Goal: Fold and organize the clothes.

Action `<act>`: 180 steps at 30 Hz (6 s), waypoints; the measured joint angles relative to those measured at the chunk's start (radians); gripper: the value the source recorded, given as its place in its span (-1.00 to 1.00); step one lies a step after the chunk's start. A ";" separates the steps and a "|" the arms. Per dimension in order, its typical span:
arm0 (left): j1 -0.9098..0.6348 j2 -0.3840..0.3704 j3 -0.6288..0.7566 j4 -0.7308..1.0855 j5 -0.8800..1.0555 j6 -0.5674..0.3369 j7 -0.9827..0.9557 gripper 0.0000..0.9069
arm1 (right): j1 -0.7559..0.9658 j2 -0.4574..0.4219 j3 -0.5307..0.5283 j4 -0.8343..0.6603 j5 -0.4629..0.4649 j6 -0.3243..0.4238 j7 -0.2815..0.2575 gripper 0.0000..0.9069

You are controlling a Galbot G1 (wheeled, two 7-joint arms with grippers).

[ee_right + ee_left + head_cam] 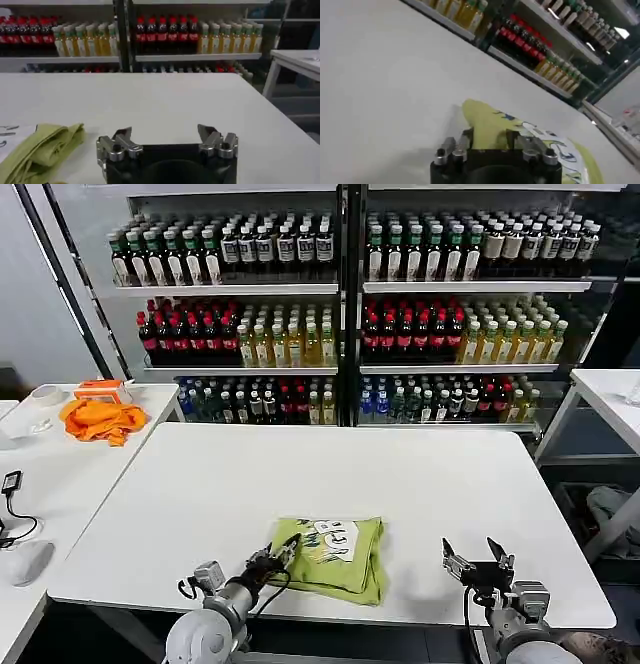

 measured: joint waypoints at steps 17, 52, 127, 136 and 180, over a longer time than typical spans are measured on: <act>0.020 -0.043 -0.114 -0.041 -0.275 0.022 -0.026 -0.87 | 0.008 0.004 -0.001 -0.004 0.007 0.000 0.002 1.00; 0.011 0.439 -0.200 -0.093 0.144 0.020 0.002 -0.96 | 0.043 0.021 -0.050 -0.005 0.010 0.038 -0.009 1.00; 0.052 0.128 -0.084 -0.234 0.183 -0.075 -0.108 1.00 | 0.570 0.366 -0.524 -0.541 0.374 0.075 0.108 -1.00; 0.058 0.123 -0.094 -0.234 0.182 -0.077 -0.108 1.00 | 0.614 0.374 -0.527 -0.584 0.385 0.082 0.117 -1.00; 0.095 0.087 -0.067 -0.252 0.279 -0.117 -0.083 1.00 | 0.561 0.018 -0.280 -0.496 -0.089 0.239 -0.096 1.00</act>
